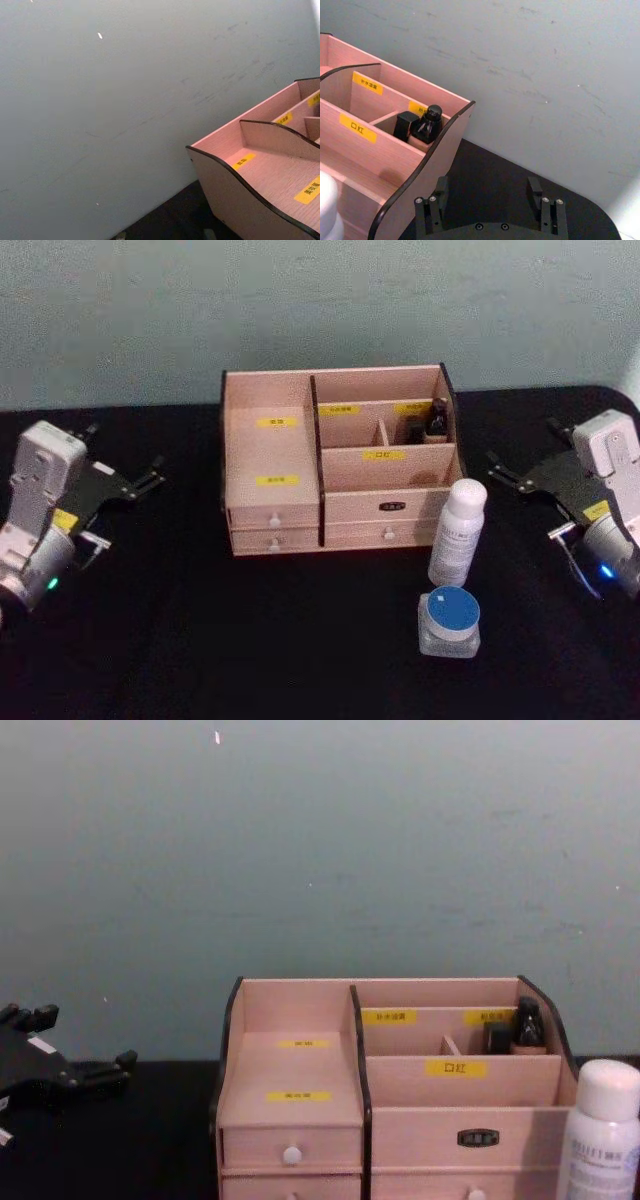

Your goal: Pick up the facial cleanser and watermelon frost from the table and place them into the tiered storage box.

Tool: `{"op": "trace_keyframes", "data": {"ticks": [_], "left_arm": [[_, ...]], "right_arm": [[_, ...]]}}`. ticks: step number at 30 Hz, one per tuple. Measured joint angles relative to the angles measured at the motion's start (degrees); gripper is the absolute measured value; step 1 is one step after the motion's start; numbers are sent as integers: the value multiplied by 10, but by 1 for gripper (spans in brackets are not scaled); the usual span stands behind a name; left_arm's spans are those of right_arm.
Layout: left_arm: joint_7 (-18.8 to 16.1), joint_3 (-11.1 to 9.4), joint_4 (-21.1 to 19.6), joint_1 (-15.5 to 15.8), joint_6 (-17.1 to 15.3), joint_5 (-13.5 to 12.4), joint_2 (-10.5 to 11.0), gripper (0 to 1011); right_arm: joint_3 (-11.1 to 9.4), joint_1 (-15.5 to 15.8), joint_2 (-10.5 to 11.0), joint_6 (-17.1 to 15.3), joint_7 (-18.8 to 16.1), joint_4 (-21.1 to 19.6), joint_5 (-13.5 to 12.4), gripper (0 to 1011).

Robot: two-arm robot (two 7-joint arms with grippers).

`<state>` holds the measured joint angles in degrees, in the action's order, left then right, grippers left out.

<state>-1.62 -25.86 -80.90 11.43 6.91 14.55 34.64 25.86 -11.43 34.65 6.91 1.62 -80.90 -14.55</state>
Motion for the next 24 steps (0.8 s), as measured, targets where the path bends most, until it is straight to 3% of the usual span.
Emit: {"op": "trace_keyframes", "data": {"ticks": [24], "left_arm": [[0, 0, 0, 0, 0, 0, 0, 1001]], "right_arm": [[0, 0, 0, 0, 0, 0, 0, 1000]]}}
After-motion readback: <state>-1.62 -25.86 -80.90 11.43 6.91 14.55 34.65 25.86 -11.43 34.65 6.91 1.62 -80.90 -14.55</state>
